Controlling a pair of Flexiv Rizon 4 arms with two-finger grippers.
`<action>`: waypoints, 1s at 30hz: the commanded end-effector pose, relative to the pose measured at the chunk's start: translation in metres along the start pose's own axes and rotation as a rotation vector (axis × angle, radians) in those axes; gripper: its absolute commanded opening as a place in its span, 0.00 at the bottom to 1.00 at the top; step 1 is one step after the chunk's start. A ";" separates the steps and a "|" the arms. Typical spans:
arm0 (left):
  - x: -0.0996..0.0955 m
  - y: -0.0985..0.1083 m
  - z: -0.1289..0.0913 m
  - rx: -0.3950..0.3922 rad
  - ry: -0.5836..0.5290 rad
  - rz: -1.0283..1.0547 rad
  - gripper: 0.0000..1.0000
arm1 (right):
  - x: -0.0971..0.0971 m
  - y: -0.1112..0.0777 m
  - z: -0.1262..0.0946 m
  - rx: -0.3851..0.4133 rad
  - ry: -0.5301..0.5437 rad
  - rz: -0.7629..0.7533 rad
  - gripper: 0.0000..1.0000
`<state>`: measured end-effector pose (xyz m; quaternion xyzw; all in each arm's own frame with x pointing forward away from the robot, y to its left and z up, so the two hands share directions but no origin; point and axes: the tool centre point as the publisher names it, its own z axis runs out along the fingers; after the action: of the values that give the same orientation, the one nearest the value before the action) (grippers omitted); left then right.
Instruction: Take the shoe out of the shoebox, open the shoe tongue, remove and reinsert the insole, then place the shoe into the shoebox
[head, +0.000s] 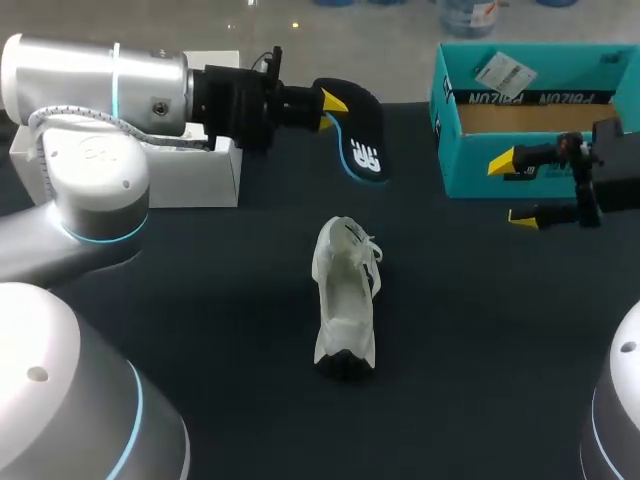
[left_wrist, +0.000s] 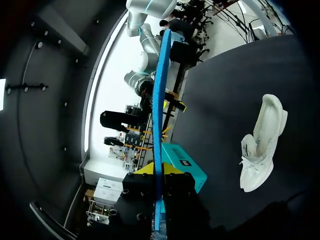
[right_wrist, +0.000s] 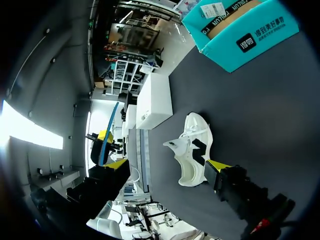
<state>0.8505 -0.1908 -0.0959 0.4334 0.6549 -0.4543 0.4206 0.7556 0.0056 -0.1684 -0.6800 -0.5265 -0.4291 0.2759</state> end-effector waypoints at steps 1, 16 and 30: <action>0.000 -0.002 0.000 -0.006 -0.001 -0.001 0.00 | 0.001 -0.013 -0.026 -0.033 -0.033 0.004 1.00; -0.001 -0.004 -0.003 -0.008 -0.016 -0.014 0.00 | -0.011 0.011 -0.023 -0.038 -0.025 -0.024 1.00; 0.001 -0.010 -0.004 -0.017 -0.032 0.000 0.00 | -0.012 0.020 -0.020 -0.054 -0.054 -0.023 1.00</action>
<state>0.8420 -0.1886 -0.0925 0.4237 0.6523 -0.4564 0.4320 0.7675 -0.0238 -0.1674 -0.6914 -0.5299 -0.4289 0.2393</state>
